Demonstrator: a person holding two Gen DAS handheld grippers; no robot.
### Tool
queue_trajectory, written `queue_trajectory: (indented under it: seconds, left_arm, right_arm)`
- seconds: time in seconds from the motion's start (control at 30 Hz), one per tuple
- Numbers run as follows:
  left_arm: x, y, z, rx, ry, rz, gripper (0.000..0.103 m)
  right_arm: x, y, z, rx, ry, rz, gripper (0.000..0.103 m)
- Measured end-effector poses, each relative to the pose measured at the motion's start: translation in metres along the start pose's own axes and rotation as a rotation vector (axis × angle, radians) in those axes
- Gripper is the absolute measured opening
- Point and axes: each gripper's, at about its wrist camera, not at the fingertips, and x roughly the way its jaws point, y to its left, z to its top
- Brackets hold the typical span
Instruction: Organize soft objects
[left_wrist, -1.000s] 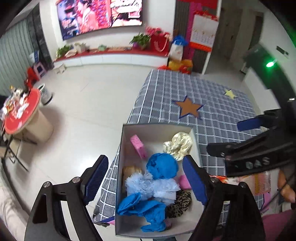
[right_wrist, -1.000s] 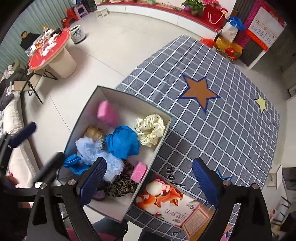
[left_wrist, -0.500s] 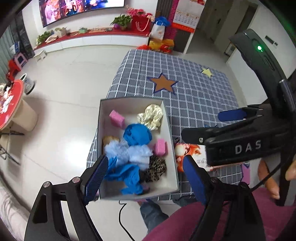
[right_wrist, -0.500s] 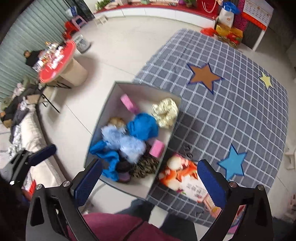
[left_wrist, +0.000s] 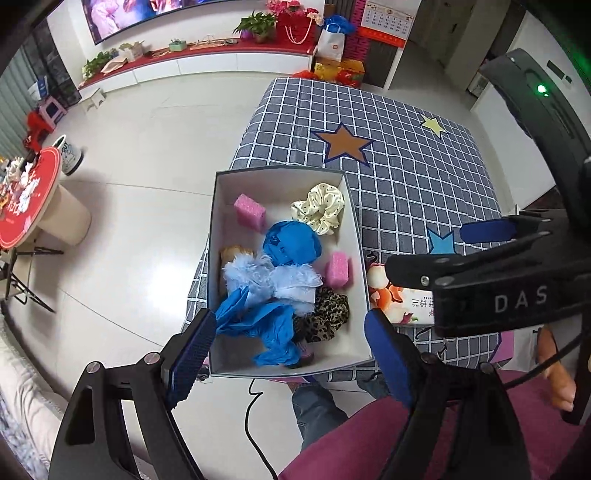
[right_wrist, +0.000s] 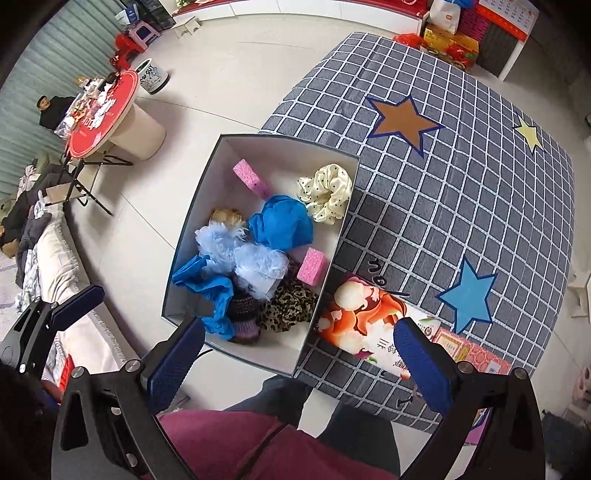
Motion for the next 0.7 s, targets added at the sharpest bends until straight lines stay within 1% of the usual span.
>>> queue_trajectory:
  seconds: [0.5,0.7]
  left_arm:
    - [-0.004,0.005,-0.002,0.057,-0.008,-0.014,0.085]
    - [-0.004,0.008,-0.003,0.053,-0.007,-0.023,0.085]
  right_arm:
    - [0.002,0.006,-0.012,0.055,-0.001,-0.011,0.103]
    - [0.004,0.011,-0.013,0.058,0.005,-0.013,0.103]
